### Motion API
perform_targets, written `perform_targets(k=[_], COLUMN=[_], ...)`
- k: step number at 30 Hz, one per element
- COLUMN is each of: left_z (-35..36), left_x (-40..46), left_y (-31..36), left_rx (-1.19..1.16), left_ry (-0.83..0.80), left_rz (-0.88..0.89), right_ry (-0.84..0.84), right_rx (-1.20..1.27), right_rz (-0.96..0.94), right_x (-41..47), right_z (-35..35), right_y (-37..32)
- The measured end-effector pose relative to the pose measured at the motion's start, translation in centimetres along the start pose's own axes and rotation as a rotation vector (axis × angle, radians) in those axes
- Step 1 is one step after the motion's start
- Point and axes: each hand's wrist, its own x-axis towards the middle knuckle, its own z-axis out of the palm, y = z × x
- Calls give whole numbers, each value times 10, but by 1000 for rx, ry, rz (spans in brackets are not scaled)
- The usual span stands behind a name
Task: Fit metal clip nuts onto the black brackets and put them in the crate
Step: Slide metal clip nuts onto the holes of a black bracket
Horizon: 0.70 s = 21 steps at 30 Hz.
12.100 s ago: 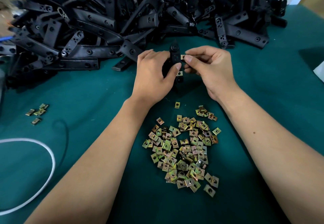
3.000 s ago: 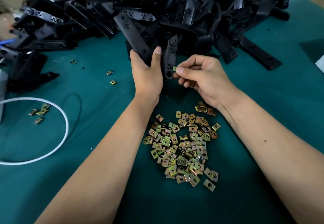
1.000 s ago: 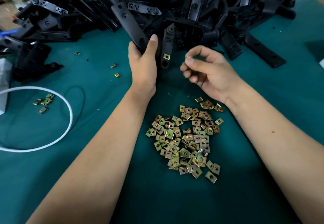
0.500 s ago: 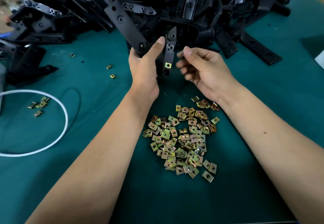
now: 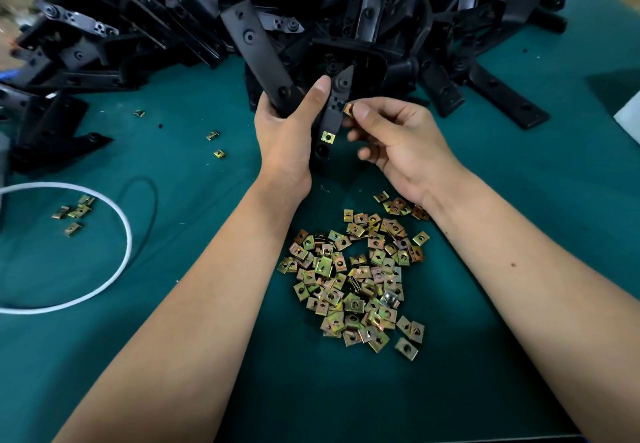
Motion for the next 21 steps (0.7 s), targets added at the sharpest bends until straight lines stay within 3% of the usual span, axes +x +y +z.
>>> perform_targets(k=[11,21], left_z=[0,-1], left_x=[3,5], left_y=[-3,-7], left_rx=[45,147], left_ry=[17,-67], left_rz=[14,57], right_ry=[39,43], right_rx=[17,-61], right_rz=[8,-17], right_x=[3,-1], right_z=[0,5], right_y=[2,0])
